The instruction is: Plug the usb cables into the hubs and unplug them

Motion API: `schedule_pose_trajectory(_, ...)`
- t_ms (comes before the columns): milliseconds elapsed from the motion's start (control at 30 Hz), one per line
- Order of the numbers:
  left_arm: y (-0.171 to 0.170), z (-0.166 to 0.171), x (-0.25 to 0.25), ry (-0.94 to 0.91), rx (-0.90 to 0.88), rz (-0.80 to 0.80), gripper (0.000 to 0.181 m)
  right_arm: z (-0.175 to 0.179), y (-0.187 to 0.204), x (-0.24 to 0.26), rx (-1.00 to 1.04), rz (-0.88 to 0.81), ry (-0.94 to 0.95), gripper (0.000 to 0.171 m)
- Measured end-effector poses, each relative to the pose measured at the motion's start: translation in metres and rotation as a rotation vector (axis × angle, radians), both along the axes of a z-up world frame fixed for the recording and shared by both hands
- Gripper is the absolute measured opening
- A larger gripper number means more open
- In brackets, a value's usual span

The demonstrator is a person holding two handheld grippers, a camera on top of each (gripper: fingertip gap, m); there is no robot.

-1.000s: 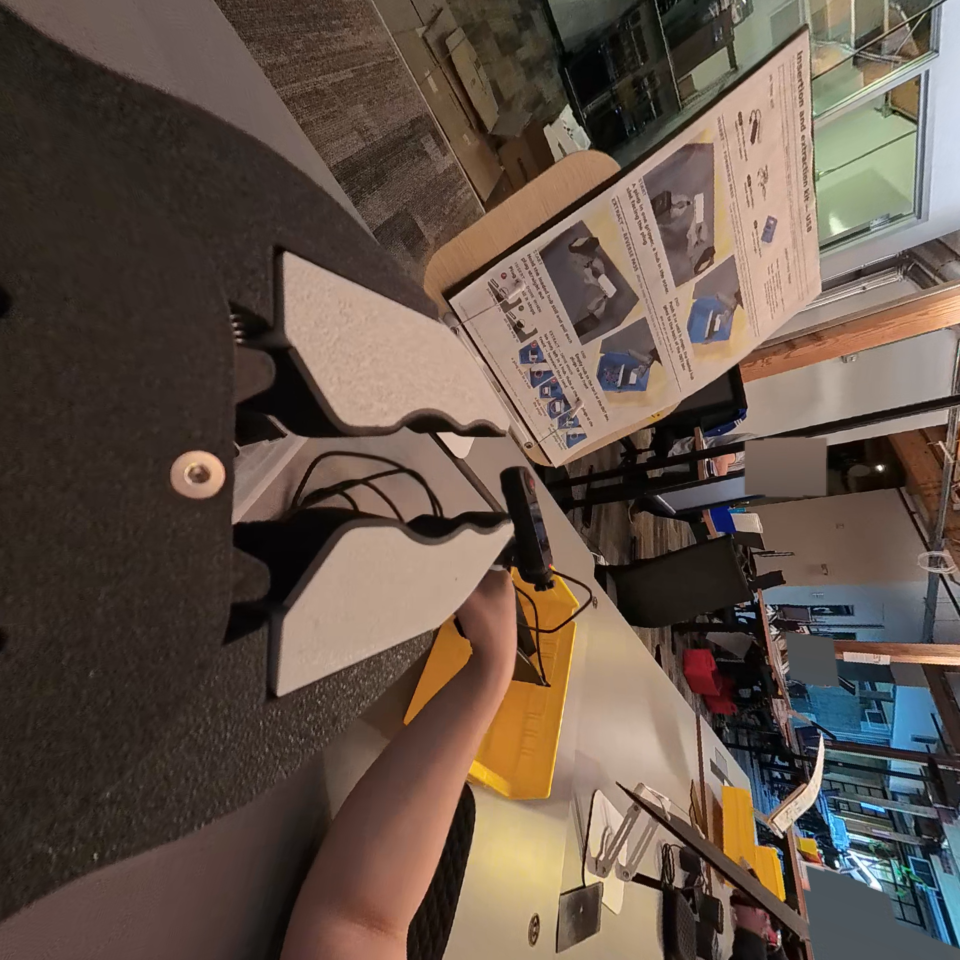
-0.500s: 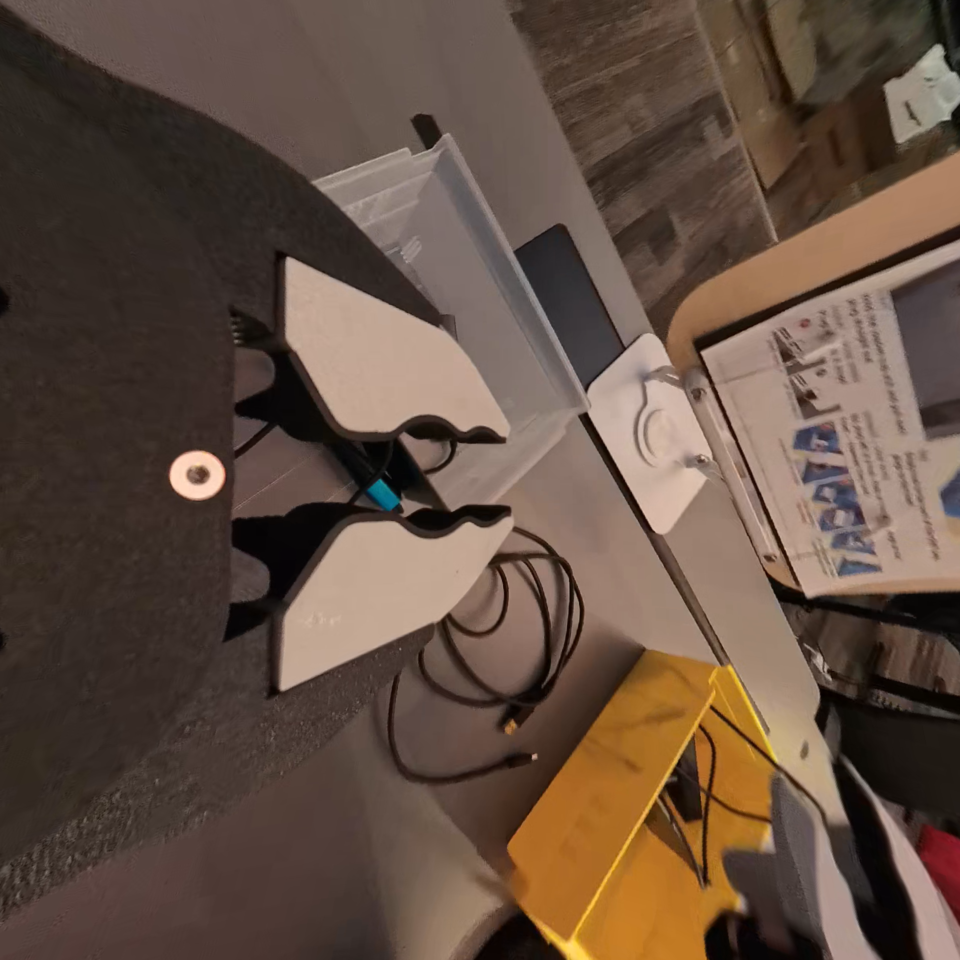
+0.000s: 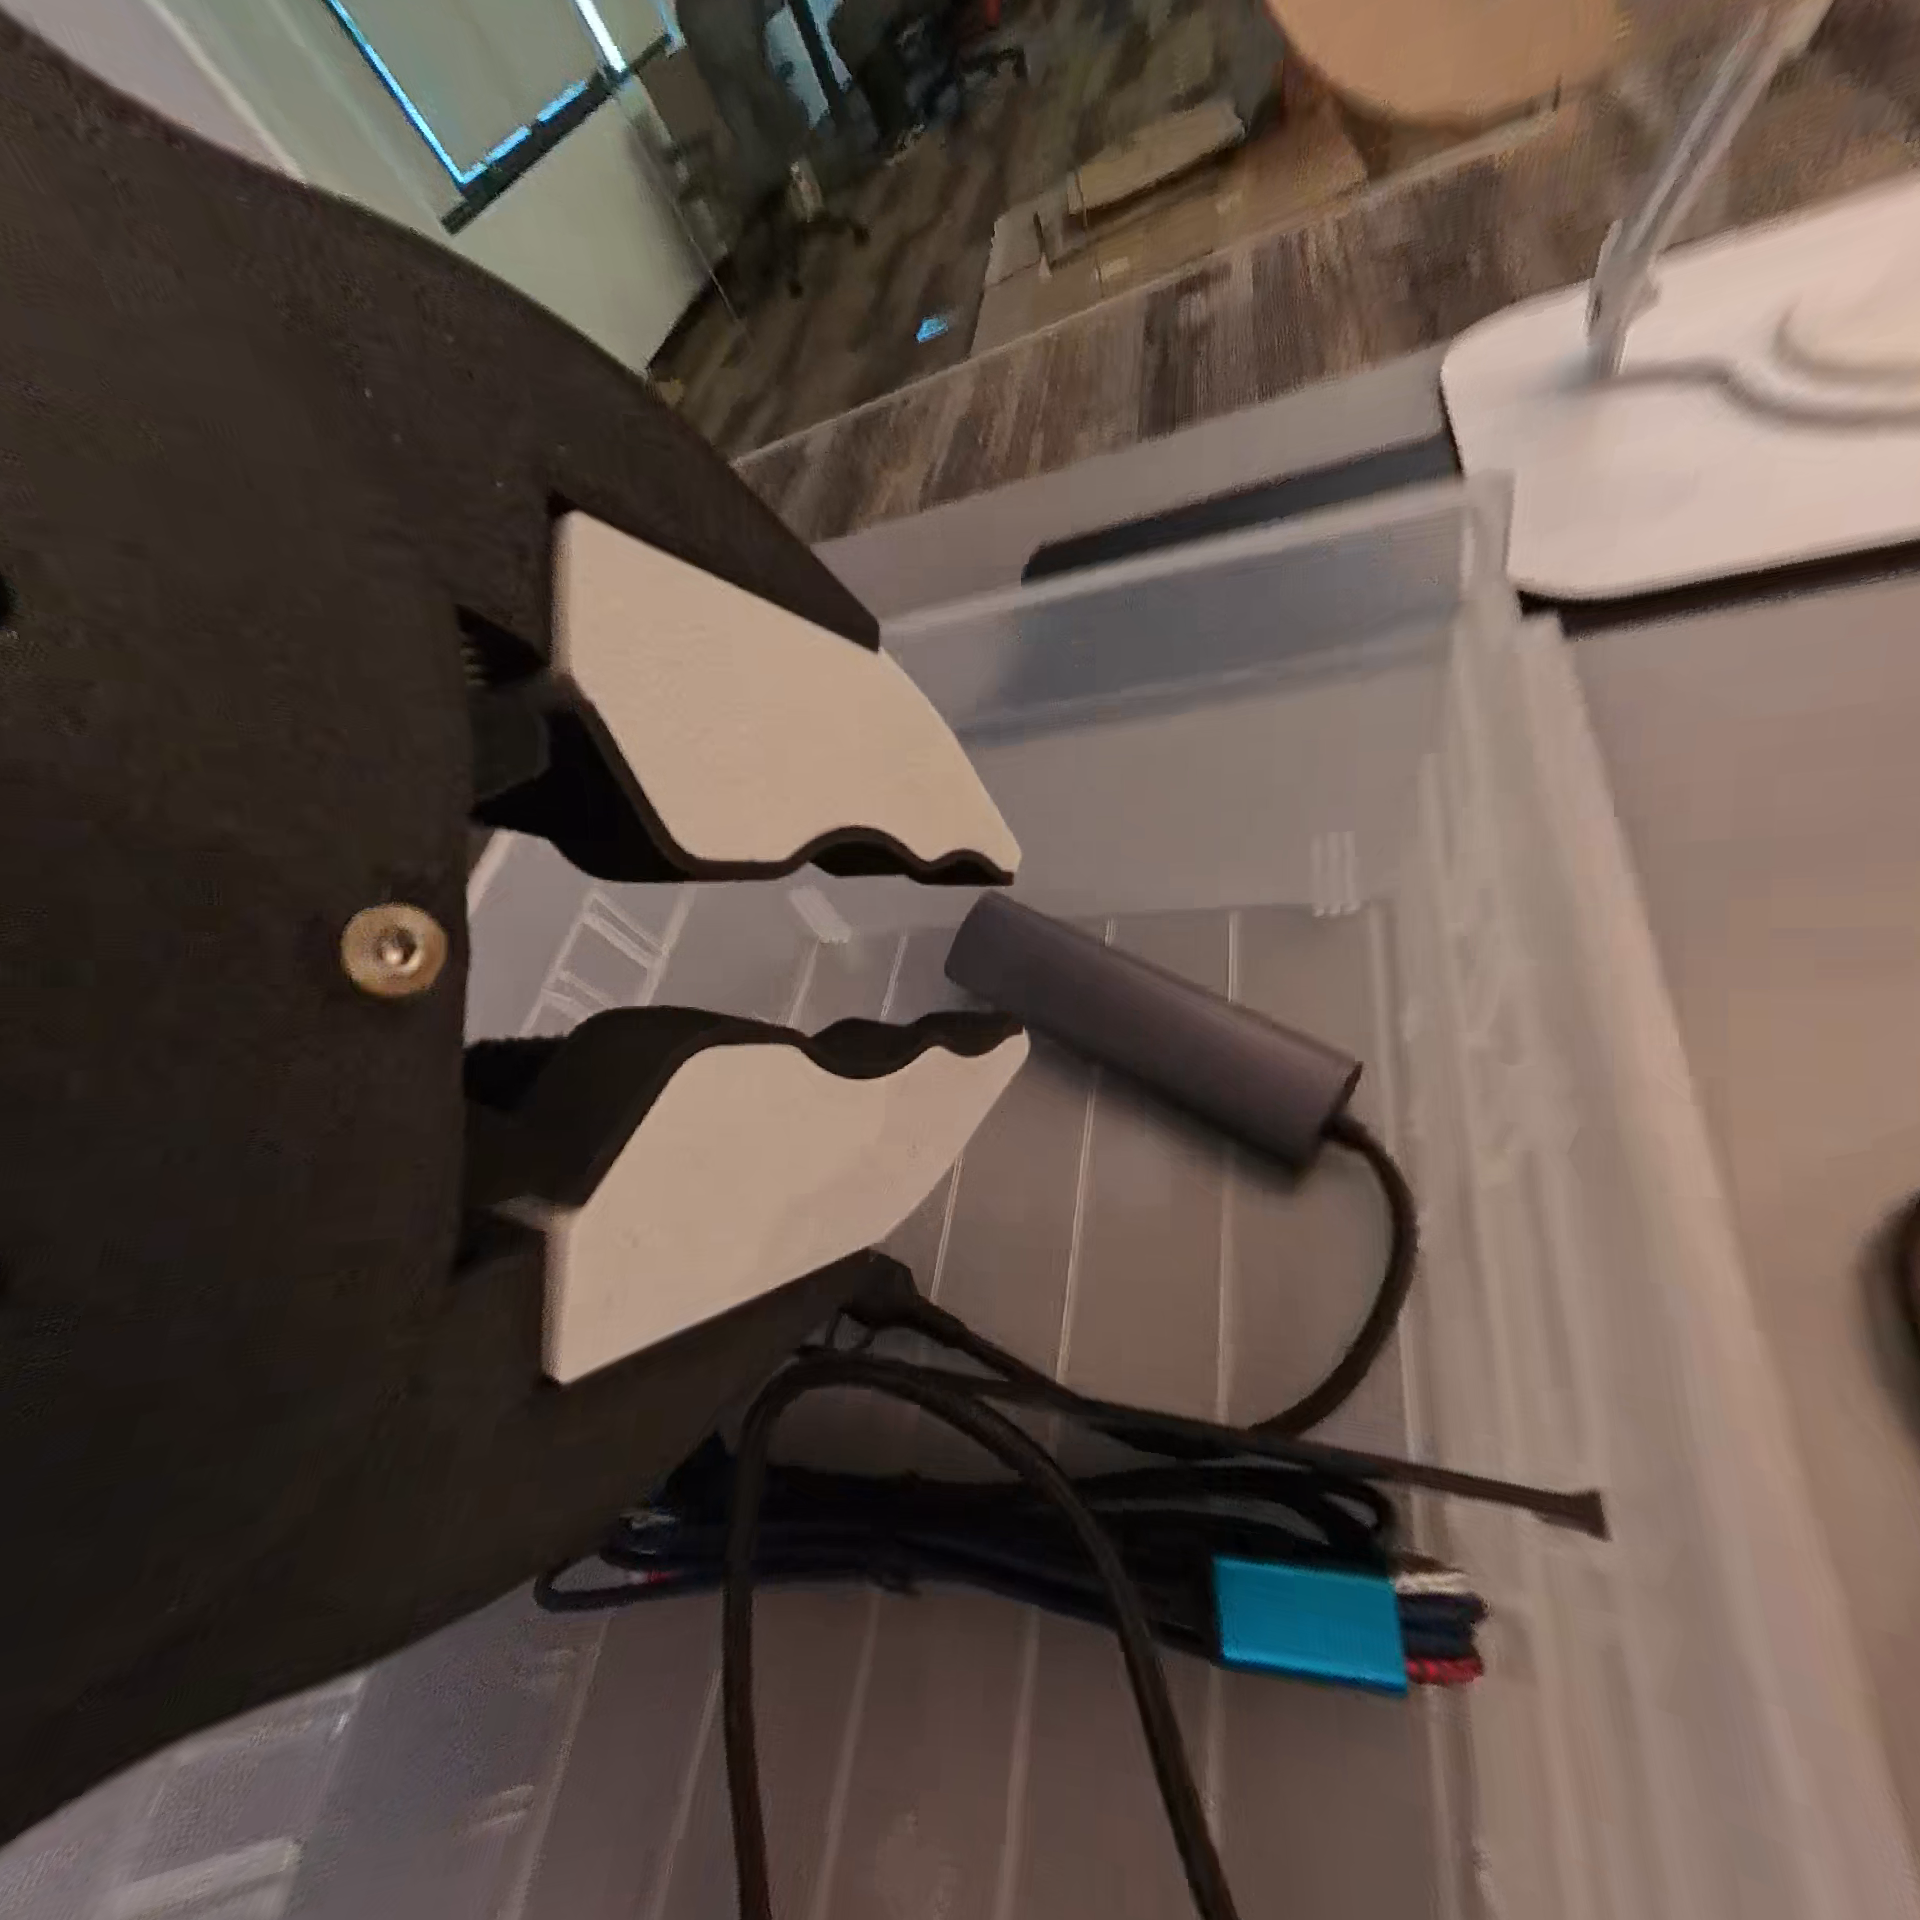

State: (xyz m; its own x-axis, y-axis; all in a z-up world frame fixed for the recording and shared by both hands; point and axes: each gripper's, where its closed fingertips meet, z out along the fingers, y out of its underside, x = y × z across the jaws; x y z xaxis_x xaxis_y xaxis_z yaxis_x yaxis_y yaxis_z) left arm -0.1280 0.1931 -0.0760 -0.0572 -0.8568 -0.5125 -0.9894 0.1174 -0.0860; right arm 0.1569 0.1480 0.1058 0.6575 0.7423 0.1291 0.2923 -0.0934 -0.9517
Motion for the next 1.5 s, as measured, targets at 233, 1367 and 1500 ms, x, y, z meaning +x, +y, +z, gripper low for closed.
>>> schedule_pose_trajectory(233,0.010,-0.044,-0.005,0.170,-0.164,-0.136,0.042,0.006,-0.004,0.001,0.029,-0.024,-0.025,0.043)
schedule_pose_trajectory(1367,0.027,0.046,-0.023,0.405,0.145,-0.216,0.030,-0.017,-0.011,-0.044,0.048,0.063,-0.236,0.042)
schedule_pose_trajectory(1500,0.016,0.105,-0.006,0.313,0.312,-0.137,0.030,-0.024,-0.011,-0.065,0.013,0.146,-0.185,0.042)
